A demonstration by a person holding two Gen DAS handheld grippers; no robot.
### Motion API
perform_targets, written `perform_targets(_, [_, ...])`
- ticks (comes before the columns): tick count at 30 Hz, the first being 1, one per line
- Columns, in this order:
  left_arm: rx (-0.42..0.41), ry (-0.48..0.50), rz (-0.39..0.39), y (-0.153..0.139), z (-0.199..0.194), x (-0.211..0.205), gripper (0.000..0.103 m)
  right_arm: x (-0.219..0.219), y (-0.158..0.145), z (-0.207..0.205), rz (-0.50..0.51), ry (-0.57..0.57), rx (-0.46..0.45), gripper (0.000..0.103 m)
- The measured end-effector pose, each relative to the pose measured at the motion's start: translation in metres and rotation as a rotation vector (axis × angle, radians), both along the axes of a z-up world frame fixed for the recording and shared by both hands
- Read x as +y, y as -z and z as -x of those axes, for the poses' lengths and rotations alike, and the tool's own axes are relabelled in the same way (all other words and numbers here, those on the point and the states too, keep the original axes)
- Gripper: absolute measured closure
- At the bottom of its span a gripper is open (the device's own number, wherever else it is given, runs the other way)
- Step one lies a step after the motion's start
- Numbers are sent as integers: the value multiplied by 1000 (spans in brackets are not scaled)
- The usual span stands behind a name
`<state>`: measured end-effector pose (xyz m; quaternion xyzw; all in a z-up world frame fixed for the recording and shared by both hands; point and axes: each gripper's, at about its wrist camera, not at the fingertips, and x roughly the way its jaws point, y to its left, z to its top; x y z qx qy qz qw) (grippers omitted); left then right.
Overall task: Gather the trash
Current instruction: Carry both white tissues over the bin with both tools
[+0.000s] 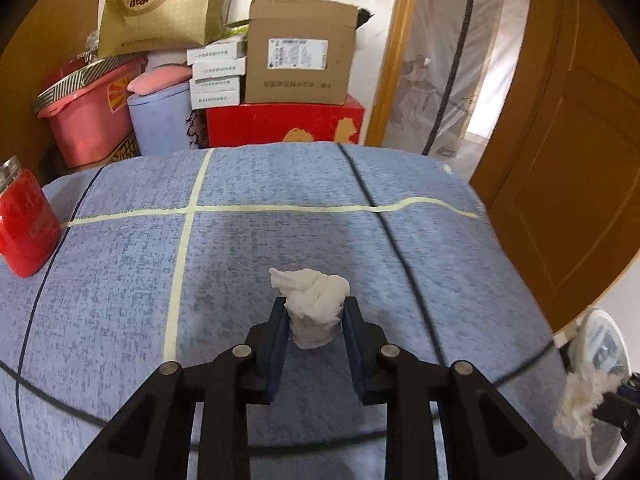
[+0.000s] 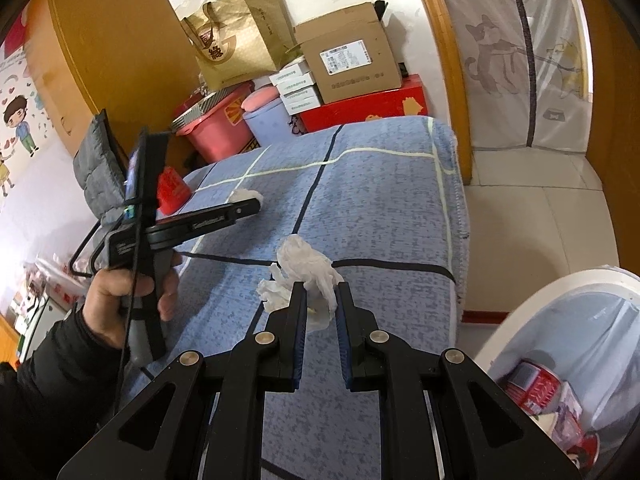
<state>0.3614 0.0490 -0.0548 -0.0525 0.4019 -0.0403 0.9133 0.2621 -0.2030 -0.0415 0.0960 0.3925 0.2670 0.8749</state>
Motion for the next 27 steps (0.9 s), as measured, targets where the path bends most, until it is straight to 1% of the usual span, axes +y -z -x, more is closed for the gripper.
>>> perform_targets(8, [-55, 81, 37, -31, 50, -35, 76, -23, -8, 22, 13, 39, -14, 88])
perform_targets(16, [-88, 173, 69, -55, 101, -82, 76, -68, -19, 53, 33, 120, -30, 88])
perform_targets(23, [-108, 276, 79, -64, 134, -133, 76, -115, -25, 78, 34, 216, -31, 88])
perform_targets(27, [-112, 318, 78, -63, 146, -159, 76, -136, -25, 91, 39, 255, -28, 88])
